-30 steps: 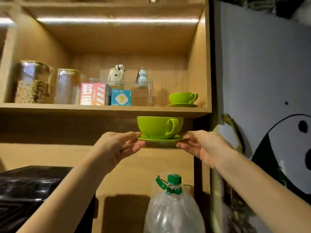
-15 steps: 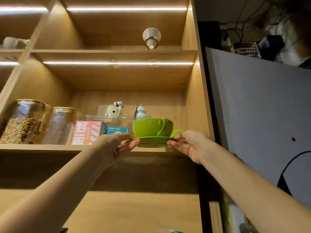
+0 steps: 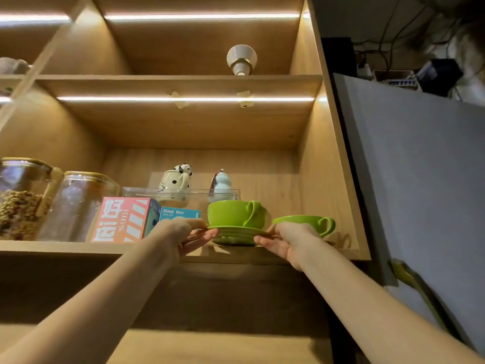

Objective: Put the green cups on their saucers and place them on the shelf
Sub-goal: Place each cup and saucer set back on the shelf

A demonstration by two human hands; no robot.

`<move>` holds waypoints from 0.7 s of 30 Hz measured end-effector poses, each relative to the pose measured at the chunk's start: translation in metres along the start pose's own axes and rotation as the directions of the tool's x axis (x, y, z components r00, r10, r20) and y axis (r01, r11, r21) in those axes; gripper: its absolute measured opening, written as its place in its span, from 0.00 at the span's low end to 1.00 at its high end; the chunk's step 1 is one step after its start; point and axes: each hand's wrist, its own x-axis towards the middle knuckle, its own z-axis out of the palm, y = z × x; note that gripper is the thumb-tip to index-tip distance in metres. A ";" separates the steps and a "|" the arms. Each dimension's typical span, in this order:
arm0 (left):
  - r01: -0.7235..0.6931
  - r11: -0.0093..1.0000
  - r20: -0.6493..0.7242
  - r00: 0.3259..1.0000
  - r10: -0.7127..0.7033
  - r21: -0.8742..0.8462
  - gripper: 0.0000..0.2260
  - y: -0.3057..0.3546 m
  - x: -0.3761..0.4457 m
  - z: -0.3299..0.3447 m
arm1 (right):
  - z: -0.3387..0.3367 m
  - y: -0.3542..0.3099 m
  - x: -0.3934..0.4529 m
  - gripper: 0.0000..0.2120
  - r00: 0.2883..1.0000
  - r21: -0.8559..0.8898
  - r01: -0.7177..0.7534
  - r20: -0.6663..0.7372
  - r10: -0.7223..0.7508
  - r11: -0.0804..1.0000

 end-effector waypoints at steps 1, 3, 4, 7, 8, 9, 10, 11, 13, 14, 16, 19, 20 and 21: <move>0.002 1.000 0.003 1.000 -0.002 0.008 0.06 -0.002 0.004 0.000 | 0.001 0.001 0.002 0.10 1.000 0.013 -0.009 0.009 0.008 1.000; 0.000 1.000 0.009 1.000 0.000 0.016 0.05 -0.006 0.010 0.000 | 0.001 0.004 0.005 0.10 0.999 0.023 -0.013 0.042 0.012 1.000; -0.007 1.000 0.009 1.000 0.007 0.014 0.05 -0.008 0.013 0.000 | 0.001 0.006 0.008 0.11 0.998 0.017 -0.012 0.056 0.011 1.000; -0.019 1.000 -0.001 1.000 0.019 0.011 0.03 -0.014 0.017 0.001 | 0.003 0.010 0.016 0.13 1.000 -0.068 0.012 0.028 -0.010 0.998; -0.017 1.000 -0.007 1.000 0.017 0.003 0.03 -0.016 0.018 0.001 | 0.003 0.011 0.016 0.15 1.000 -0.099 0.012 0.023 -0.010 0.995; -0.015 1.000 -0.008 1.000 0.015 -0.004 0.04 -0.018 0.018 0.002 | 0.004 0.011 0.017 0.17 1.000 -0.120 0.005 0.030 -0.001 0.993; -0.016 1.000 -0.011 1.000 0.016 -0.009 0.04 -0.019 0.019 0.002 | 0.004 0.012 0.017 0.18 0.999 -0.136 -0.007 0.045 0.013 0.991; -0.019 1.000 -0.014 1.000 0.019 -0.015 0.04 -0.020 0.019 0.002 | 0.004 0.012 0.018 0.18 0.998 -0.146 -0.019 0.059 0.028 0.989; -0.022 1.000 -0.032 0.999 0.022 -0.019 0.04 -0.020 0.019 0.003 | 0.005 0.012 0.016 0.16 0.997 -0.135 -0.031 0.066 0.040 0.990; -0.020 1.000 -0.039 0.999 0.019 -0.023 0.04 -0.021 0.016 0.003 | 0.006 0.012 0.013 0.13 0.997 -0.107 -0.025 0.075 0.033 0.994; -0.013 0.999 -0.031 0.999 0.012 -0.050 0.05 -0.021 0.008 0.003 | 0.004 0.011 0.006 0.11 0.995 -0.014 0.004 0.105 -0.003 1.000; -0.176 0.984 -0.118 0.977 0.176 0.016 0.08 -0.030 0.005 0.002 | -0.002 0.019 0.001 0.16 0.983 -0.202 0.181 0.042 -0.176 0.962; -0.319 0.924 -0.190 0.914 0.359 0.212 0.09 -0.037 0.006 0.001 | -0.006 0.027 0.002 0.17 0.939 -0.377 0.321 0.007 -0.344 0.869; -0.425 0.782 -0.212 0.802 0.559 0.455 0.12 -0.045 0.007 0.000 | -0.010 0.035 0.001 0.18 0.838 -0.572 0.461 0.029 -0.545 0.678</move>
